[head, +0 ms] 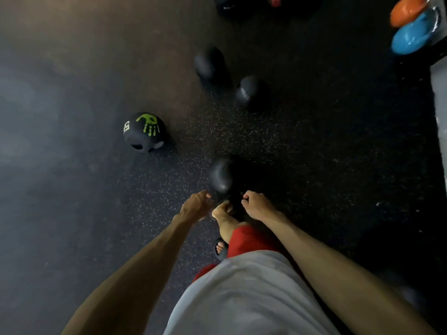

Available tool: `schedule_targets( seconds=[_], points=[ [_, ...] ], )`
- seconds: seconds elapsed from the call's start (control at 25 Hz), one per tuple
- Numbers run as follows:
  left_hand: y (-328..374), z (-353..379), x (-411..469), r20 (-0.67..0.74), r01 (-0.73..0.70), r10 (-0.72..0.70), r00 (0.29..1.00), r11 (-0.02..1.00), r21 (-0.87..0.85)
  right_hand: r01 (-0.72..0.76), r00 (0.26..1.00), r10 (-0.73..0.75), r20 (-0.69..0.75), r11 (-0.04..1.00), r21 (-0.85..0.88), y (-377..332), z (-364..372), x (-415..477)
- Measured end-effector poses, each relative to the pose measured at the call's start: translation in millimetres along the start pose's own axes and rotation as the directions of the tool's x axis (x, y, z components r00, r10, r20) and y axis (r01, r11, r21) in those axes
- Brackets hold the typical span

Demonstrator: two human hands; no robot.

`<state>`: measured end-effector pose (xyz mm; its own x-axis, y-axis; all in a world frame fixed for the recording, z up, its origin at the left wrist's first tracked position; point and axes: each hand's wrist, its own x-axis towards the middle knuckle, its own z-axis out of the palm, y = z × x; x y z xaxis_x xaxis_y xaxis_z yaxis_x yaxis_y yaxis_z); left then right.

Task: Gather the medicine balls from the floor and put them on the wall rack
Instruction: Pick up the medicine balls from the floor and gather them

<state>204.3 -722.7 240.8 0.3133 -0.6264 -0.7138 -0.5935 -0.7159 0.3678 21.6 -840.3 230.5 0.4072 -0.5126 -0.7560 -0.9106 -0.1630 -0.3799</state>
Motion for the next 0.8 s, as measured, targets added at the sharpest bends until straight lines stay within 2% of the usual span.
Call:
schedule_targets(
  seconds=[0.2, 0.4, 0.56, 0.64, 0.72, 0.8],
  points=[
    [9.8, -51.8, 67.7, 0.108, -0.083, 0.065, 0.992, 0.982, 0.172, -0.082, 0.996, 0.085, -0.014, 0.986, 0.143, -24.3, -22.4, 53.1],
    [45.5, -86.7, 121.9, 0.182, -0.185, 0.124, 0.975, 0.909, 0.374, -0.17, 0.973, 0.212, -0.086, 0.923, 0.346, -27.6, -31.4, 91.3],
    [58.5, -81.0, 174.6, 0.371, -0.37, 0.209, 0.905, 0.818, 0.44, -0.29, 0.938, 0.345, -0.035, 0.836, 0.466, -20.4, -12.1, 106.0],
    [56.3, -70.0, 205.9, 0.414, -0.469, 0.283, 0.865, 0.749, 0.468, -0.35, 0.91, 0.414, -0.006, 0.777, 0.524, -18.7, 9.9, 120.9],
    [44.5, -57.7, 238.7, 0.511, -0.585, 0.338, 0.79, 0.665, 0.464, -0.406, 0.877, 0.479, 0.021, 0.718, 0.565, -20.8, 35.4, 141.2],
    [35.5, -44.3, 277.1, 0.579, -0.586, 0.261, 0.773, 0.644, 0.492, -0.445, 0.838, 0.544, 0.041, 0.638, 0.628, -22.9, 63.8, 171.5]
  ],
)
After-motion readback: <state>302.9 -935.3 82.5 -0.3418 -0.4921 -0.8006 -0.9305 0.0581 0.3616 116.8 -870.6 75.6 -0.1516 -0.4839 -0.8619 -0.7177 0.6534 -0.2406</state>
